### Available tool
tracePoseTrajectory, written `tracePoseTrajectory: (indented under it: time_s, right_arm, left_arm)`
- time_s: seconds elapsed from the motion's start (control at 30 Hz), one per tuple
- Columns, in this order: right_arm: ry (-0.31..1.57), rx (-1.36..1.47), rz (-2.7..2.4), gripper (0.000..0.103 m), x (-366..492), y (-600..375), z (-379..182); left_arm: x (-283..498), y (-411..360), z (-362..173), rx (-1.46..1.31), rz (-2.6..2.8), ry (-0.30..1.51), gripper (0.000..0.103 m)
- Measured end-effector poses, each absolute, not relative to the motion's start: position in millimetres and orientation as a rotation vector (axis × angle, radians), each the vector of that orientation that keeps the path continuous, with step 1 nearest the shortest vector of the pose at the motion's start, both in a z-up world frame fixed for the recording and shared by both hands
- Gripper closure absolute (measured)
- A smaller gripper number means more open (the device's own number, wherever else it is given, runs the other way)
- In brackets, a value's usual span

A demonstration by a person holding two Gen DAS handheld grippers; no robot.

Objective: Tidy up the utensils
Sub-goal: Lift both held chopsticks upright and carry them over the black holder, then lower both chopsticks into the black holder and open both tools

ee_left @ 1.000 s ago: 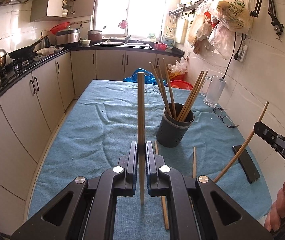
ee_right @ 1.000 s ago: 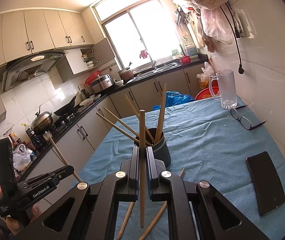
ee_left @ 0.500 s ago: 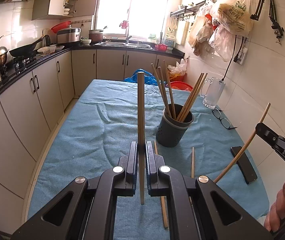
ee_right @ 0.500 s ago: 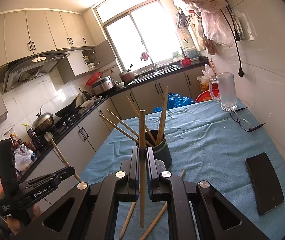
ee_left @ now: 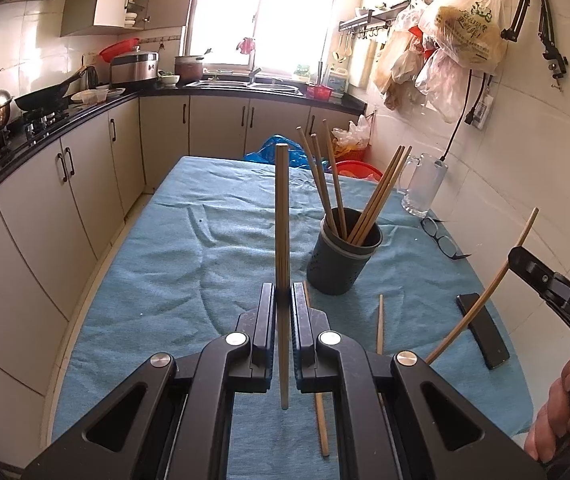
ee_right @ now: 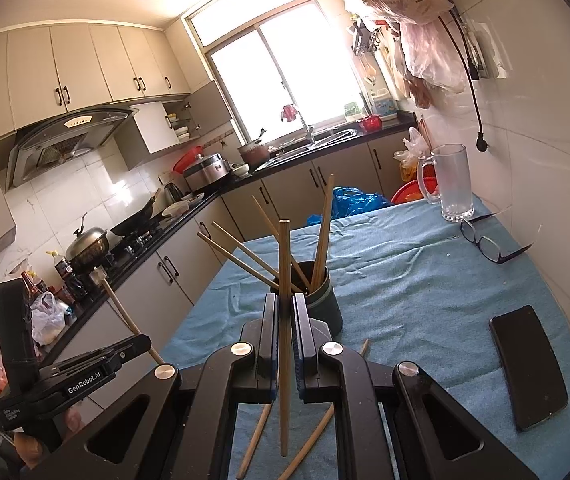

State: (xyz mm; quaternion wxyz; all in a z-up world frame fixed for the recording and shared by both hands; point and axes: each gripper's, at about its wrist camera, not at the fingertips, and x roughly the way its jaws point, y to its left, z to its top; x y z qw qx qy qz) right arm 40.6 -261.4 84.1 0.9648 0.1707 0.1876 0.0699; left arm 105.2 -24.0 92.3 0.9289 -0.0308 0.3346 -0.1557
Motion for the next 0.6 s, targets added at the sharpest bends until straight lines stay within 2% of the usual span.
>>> tracePoseTrajectory:
  time_s: [0.6]
  right_arm:
    - [0.280, 0.362, 0.110, 0.096, 74.3, -288.1, 149.7]
  left_arm:
    - [150.6, -51.7, 170.6, -0.128, -0.423, 0.610, 0.096]
